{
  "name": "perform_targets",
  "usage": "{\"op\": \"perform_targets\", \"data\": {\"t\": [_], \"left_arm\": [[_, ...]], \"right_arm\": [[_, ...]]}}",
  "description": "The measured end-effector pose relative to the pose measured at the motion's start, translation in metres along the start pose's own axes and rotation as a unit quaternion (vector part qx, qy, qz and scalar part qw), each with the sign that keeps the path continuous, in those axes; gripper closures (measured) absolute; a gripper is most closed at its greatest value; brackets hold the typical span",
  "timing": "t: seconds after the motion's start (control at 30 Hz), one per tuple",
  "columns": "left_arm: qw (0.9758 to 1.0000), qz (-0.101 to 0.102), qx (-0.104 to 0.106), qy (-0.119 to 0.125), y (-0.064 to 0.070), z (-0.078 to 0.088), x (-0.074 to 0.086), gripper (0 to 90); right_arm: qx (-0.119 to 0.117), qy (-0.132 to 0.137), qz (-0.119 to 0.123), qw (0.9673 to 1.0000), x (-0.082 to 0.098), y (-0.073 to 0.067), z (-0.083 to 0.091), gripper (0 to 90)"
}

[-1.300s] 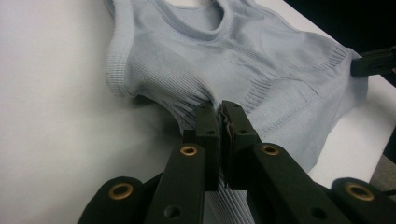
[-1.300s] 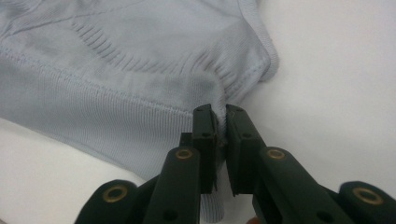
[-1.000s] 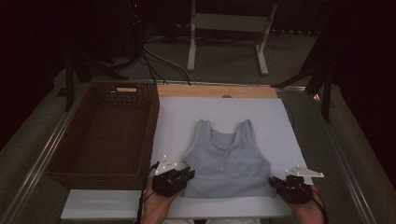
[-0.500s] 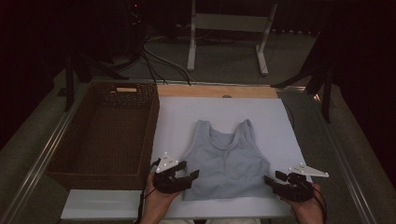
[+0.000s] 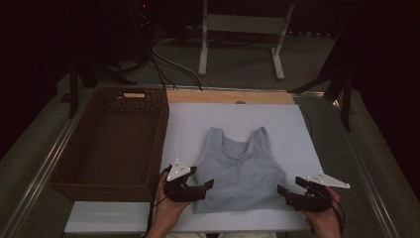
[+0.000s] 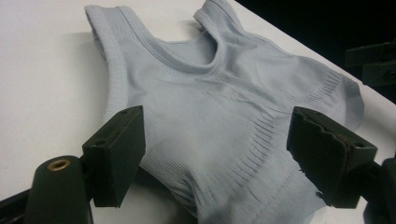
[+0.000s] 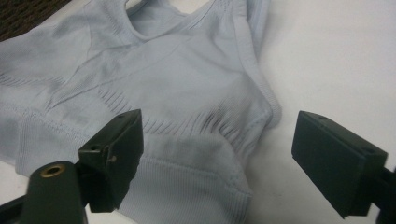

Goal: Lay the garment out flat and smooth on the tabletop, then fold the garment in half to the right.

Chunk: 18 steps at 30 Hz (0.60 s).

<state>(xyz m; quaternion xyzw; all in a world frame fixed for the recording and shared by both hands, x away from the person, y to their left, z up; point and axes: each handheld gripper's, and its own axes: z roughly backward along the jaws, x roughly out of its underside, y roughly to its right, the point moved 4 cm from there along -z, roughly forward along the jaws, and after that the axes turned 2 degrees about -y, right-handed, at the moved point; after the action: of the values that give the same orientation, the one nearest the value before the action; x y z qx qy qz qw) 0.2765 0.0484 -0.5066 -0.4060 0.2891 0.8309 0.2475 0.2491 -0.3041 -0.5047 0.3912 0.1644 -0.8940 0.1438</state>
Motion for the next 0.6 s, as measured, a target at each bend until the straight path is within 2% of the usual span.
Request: {"op": "perform_targets", "data": {"t": [0.13,0.2,0.6], "left_arm": [[1.0,0.006,-0.005,0.002,-0.003,0.0,-0.002,20.9],[1.0,0.006,-0.004,-0.002,-0.004,-0.001,-0.002,10.3],[0.9995,0.011,-0.028,-0.007,-0.012,-0.003,-0.001,10.2]], "right_arm": [[-0.001,0.007,0.001,1.0,-0.001,0.0,0.001,15.3],[0.0,0.009,0.003,1.0,-0.001,0.0,0.002,15.1],[0.0,0.019,0.004,0.9998,-0.003,-0.002,0.004,14.6]]}}
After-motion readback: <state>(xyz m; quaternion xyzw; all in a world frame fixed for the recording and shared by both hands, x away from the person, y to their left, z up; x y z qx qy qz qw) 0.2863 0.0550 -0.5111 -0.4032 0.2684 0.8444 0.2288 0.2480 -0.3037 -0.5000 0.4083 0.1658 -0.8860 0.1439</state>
